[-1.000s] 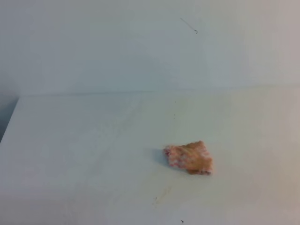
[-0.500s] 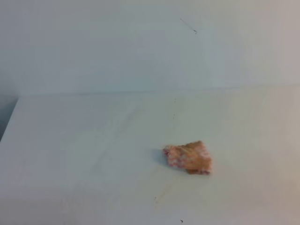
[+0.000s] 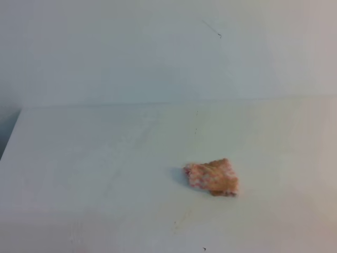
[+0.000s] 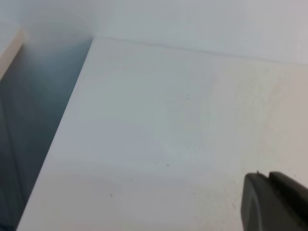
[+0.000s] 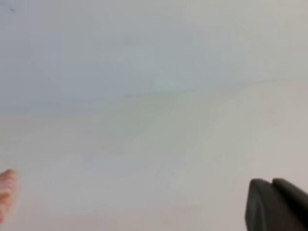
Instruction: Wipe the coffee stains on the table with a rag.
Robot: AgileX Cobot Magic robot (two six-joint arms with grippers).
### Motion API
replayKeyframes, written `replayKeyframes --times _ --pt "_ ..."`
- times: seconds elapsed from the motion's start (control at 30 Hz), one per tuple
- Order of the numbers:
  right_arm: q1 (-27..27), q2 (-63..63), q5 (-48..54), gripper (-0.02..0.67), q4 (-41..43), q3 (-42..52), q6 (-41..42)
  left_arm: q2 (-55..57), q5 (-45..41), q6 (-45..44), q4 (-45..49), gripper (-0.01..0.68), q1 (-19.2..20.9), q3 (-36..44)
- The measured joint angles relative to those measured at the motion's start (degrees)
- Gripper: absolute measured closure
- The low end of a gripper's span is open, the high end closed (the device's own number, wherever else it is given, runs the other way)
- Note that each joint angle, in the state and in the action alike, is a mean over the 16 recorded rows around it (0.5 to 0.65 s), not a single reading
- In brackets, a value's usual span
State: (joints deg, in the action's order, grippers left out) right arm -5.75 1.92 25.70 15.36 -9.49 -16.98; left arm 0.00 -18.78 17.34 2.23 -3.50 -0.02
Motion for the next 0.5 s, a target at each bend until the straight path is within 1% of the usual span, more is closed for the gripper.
replayKeyframes --times 0.1,0.23,0.5 --pt "2.6 -1.4 -0.1 0.649 0.0 0.7 0.0 0.0 0.0 0.0 0.0 0.674 0.0 0.0" --pt "4.5 -2.3 -1.2 0.650 -0.1 2.9 0.0 0.0 0.0 0.0 0.0 0.674 0.0 0.0" --pt "5.2 -2.3 -5.4 0.650 -0.3 7.7 0.0 0.0 0.0 0.0 0.0 0.674 0.0 0.0"
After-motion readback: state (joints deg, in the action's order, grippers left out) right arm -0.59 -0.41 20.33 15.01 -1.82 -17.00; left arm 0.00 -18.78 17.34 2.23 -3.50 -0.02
